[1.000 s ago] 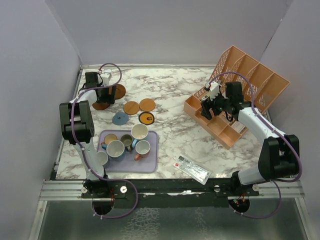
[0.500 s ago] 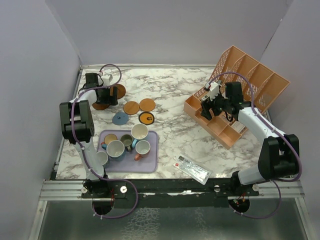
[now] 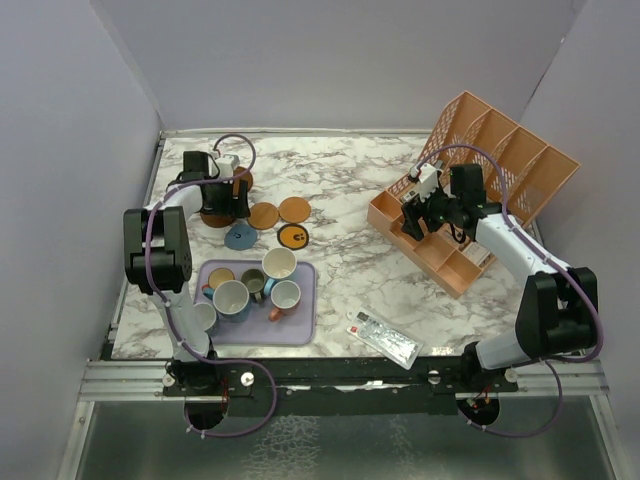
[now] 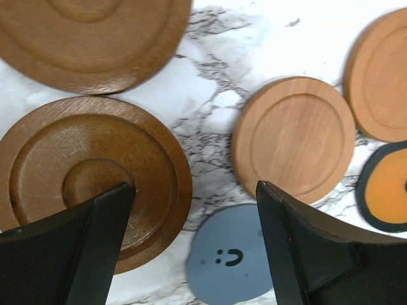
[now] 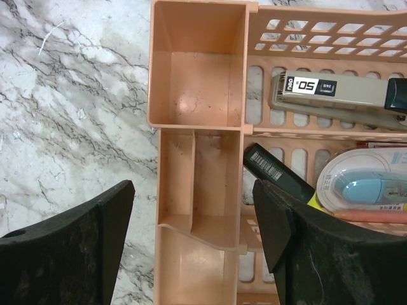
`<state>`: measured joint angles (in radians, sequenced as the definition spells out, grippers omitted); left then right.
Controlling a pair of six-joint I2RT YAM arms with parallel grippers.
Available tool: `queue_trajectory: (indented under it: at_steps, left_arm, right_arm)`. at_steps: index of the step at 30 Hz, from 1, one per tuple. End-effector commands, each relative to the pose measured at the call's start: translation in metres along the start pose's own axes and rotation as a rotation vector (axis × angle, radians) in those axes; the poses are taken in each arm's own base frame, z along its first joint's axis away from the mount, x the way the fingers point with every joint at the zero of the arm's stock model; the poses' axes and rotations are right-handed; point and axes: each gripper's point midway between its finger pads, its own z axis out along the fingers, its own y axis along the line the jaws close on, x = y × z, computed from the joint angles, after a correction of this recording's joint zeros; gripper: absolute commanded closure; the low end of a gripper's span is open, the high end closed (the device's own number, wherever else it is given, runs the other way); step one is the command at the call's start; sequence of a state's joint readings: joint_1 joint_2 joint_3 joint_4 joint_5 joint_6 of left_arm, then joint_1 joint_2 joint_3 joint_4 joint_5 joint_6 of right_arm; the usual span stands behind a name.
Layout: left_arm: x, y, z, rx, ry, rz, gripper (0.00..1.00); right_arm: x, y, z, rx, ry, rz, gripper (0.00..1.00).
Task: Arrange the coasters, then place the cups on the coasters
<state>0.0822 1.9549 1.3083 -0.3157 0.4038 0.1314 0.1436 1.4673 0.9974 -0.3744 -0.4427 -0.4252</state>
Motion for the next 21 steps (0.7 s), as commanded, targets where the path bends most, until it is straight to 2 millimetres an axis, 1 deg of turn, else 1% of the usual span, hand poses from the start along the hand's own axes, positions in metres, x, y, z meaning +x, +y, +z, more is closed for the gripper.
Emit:
queue_trajectory:
  at_steps: [1, 5, 8, 10, 14, 17, 19, 21]
  left_arm:
    - [0.046, -0.044, 0.006, 0.138, 0.159, -0.082, 0.19]
    - [0.042, -0.049, 0.006, 0.152, 0.156, -0.084, 0.19]
    - [0.042, -0.056, 0.003, 0.176, 0.154, -0.077, 0.19]
    - [0.038, -0.058, 0.000, 0.177, 0.143, -0.066, 0.19]
    - [0.020, -0.054, -0.008, 0.149, 0.095, -0.019, 0.18]
    - [0.004, -0.055, -0.013, 0.153, 0.055, 0.004, 0.17]
    - [-0.004, -0.055, -0.013, 0.149, 0.040, 0.014, 0.16]
    - [-0.005, -0.053, -0.012, 0.140, 0.036, 0.018, 0.15]
  right_arm:
    - [-0.009, -0.004, -0.001, -0.002, -0.018, -0.022, 0.24]
    - [-0.009, -0.004, -0.002, -0.001, -0.018, -0.024, 0.24]
    - [-0.009, -0.004, -0.002, -0.001, -0.019, -0.026, 0.24]
    - [-0.009, -0.004, -0.002, -0.001, -0.018, -0.024, 0.24]
    - [-0.008, -0.004, -0.001, -0.003, -0.016, -0.023, 0.24]
    - [-0.008, -0.003, 0.000, -0.007, -0.014, -0.021, 0.24]
    - [-0.008, -0.004, -0.001, -0.005, -0.015, -0.024, 0.24]
    - [-0.008, -0.004, -0.001, -0.004, -0.015, -0.025, 0.24]
